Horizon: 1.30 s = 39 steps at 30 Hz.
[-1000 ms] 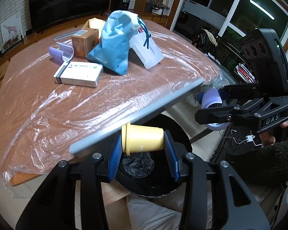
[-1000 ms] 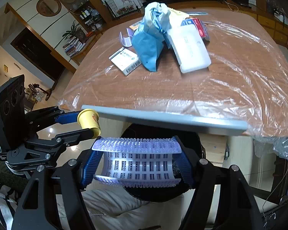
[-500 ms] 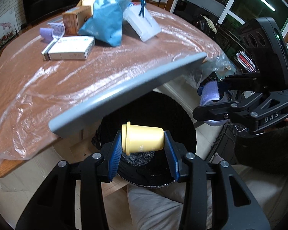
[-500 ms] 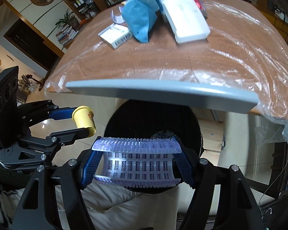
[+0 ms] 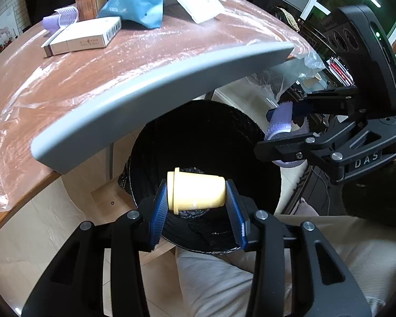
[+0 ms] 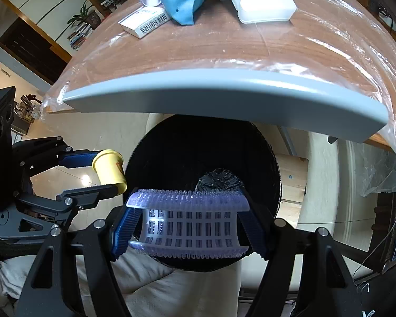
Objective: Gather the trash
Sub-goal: 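Drop the yellow cup into the bin with the left tool while the right tool drops the purple rack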
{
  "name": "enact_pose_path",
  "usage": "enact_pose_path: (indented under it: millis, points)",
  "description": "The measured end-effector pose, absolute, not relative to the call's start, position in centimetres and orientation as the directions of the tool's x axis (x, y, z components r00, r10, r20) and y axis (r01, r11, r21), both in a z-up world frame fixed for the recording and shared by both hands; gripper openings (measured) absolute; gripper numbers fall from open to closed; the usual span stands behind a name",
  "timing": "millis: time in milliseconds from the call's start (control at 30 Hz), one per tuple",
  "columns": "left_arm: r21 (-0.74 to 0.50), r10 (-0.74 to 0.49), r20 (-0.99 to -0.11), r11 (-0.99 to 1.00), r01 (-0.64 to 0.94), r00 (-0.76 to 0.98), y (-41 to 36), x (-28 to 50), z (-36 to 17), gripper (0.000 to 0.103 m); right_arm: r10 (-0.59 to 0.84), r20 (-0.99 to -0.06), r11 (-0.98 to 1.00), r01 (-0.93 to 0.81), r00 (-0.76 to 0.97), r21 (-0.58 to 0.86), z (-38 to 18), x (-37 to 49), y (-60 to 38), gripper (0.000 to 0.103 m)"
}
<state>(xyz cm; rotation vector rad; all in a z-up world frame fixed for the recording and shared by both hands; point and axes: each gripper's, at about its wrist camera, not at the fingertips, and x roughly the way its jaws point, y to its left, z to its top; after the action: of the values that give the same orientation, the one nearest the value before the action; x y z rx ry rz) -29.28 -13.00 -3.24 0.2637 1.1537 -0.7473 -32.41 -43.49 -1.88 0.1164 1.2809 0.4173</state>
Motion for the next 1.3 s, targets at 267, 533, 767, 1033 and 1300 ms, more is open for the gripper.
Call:
enact_pose_path:
  millis: [267, 533, 767, 1033, 1300]
  points:
    - [-0.158, -0.370, -0.909, 0.728, 0.667, 0.189, -13.8, -29.1, -5.0, 0.044, 0.341, -0.915, 0.932, -0.207, 0.215, 0.298, -3.4, -32.3, -43.8, 0.070]
    - [-0.140, -0.340, -0.924, 0.726, 0.674, 0.174, -14.9, -28.2, -6.5, 0.044, 0.310, -0.932, 0.941, -0.198, 0.189, 0.273, -5.2, -31.7, -43.5, 0.070]
    - [-0.126, -0.317, -0.934, 0.722, 0.681, 0.163, -15.3, -27.9, -7.9, 0.044, 0.286, -0.942, 0.948, -0.192, 0.173, 0.253, -6.5, -31.2, -43.0, 0.070]
    - [-0.108, -0.292, -0.943, 0.722, 0.684, 0.160, -16.3, -27.7, -9.0, 0.044, 0.265, -0.951, 0.955, -0.180, 0.160, 0.236, -8.0, -30.9, -42.7, 0.070]
    - [-0.081, -0.269, -0.948, 0.719, 0.690, 0.170, -16.3, -27.4, -9.6, 0.044, 0.251, -0.954, 0.959, -0.175, 0.162, 0.223, -8.5, -30.7, -42.8, 0.070]
